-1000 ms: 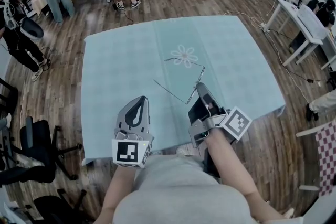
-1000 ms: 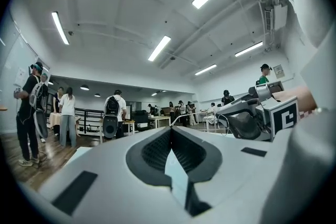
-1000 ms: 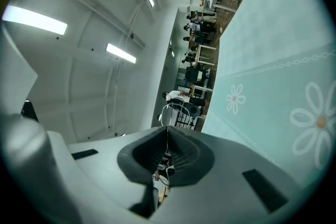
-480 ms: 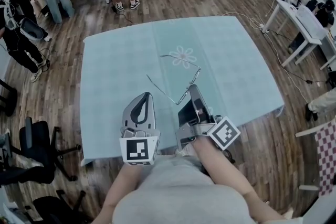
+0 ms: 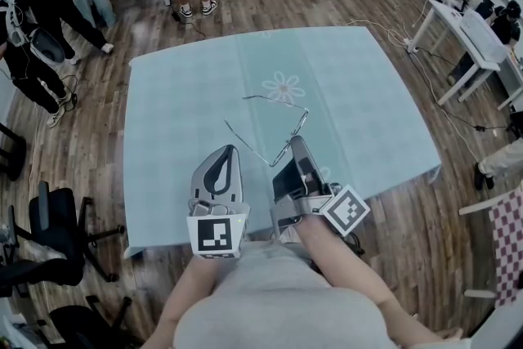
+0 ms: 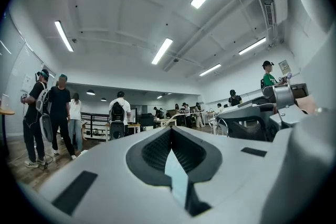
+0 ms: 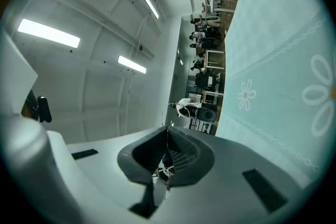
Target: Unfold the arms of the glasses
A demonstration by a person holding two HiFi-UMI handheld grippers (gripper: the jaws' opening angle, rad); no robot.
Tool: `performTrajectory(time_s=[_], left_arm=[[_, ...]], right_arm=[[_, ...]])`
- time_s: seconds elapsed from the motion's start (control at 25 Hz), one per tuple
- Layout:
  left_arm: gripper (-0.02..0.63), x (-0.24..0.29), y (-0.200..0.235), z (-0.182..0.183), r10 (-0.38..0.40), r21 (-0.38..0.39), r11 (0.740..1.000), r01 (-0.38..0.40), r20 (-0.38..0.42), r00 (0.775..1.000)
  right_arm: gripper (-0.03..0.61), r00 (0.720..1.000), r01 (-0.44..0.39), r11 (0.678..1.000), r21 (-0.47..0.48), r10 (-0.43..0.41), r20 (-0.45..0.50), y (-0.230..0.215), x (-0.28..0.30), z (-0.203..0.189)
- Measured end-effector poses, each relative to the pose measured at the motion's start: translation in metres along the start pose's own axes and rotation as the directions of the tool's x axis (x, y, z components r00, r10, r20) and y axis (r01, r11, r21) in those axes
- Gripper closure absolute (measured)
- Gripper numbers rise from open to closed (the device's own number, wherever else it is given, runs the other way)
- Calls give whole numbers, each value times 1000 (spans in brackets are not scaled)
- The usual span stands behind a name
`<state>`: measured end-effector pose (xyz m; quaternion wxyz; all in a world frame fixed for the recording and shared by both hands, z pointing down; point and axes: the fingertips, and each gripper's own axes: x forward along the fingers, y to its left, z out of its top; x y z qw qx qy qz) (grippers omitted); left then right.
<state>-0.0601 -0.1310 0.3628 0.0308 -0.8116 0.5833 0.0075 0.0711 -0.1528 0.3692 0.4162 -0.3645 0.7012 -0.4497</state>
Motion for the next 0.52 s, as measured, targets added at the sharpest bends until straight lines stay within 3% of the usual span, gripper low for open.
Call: performTrajectory(time_s=[0.52], left_arm=[[606,4,-5,2,-6,7,1000,6,-1,1000]], right_arm=[[566,999,-6,999,53,5,34,-4,0,12]])
